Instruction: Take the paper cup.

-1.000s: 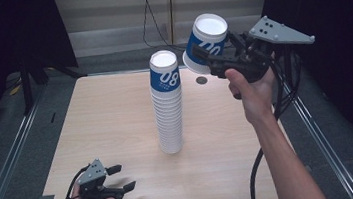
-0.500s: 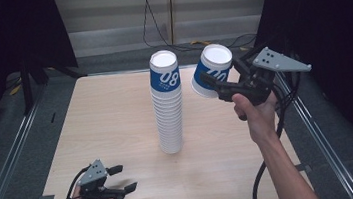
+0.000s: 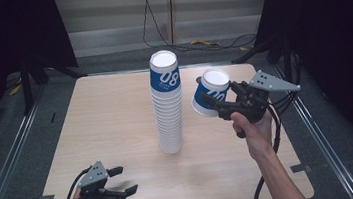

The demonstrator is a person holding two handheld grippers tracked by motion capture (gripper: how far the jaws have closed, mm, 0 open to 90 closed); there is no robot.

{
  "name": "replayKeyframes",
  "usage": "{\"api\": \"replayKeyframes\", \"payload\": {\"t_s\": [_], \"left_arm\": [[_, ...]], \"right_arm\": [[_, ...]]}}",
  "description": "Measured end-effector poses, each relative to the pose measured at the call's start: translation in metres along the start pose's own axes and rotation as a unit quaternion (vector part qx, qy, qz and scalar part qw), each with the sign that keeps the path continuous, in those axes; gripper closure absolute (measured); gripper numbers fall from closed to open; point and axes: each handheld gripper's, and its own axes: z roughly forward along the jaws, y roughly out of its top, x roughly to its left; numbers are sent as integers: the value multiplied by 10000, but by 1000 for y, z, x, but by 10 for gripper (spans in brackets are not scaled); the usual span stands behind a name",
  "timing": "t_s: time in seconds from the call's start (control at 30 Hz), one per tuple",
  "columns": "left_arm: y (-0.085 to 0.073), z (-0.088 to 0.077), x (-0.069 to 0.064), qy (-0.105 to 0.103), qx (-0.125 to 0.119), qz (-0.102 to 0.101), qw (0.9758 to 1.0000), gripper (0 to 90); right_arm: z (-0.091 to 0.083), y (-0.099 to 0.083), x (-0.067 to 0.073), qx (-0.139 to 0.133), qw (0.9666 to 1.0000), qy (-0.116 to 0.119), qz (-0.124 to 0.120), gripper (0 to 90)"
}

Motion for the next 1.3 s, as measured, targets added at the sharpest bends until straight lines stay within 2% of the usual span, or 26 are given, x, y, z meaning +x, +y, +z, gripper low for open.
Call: {"api": "replayKeyframes", "payload": {"t_s": [0.13, 0.3, 0.37, 0.47, 0.67, 0.73, 0.8, 0.9, 0.97, 1.1, 1.17, 1.23, 1.3], "left_arm": [[1, 0, -2, -83, -59, 58, 9999, 186], [5, 1, -4, -91, -118, 27, 9999, 180], [12, 1, -3, -160, -88, 19, 9998, 168], [19, 1, -3, -161, -211, 35, 9996, 165], [28, 4, -4, -120, -234, 110, 9996, 165], [32, 4, -5, -144, -324, 102, 9993, 165], [37, 4, -7, -80, -447, 203, 9988, 188], [42, 7, -11, -171, -560, 182, 9981, 203], [45, 11, -14, -114, -543, 295, 9980, 203], [52, 23, -21, -197, -447, 395, 9980, 203], [54, 30, -24, -181, -282, 490, 9982, 188], [55, 34, -26, -310, -278, 384, 9984, 162], [56, 35, -29, -284, -357, 382, 9982, 162]], "right_arm": [[-3, -15, 0, -2, 9999, 67, 121, 253], [0, -29, 1, 174, 9996, 164, 117, 253], [1, -34, 4, 220, 9995, 196, 129, 254], [2, -42, 8, 189, 9993, 267, 155, 253], [12, -61, 17, 352, 9979, 518, 179, 253], [15, -64, 20, 385, 9976, 552, 180, 253], [18, -67, 23, 398, 9972, 599, 187, 253], [20, -71, 27, 453, 9965, 676, 177, 253], [20, -72, 29, 468, 9960, 738, 197, 253], [21, -78, 36, 607, 9945, 819, 220, 253], [22, -82, 40, 645, 9941, 849, 203, 253], [24, -85, 42, 633, 9940, 864, 235, 253], [26, -89, 44, 608, 9938, 894, 246, 253]]}}
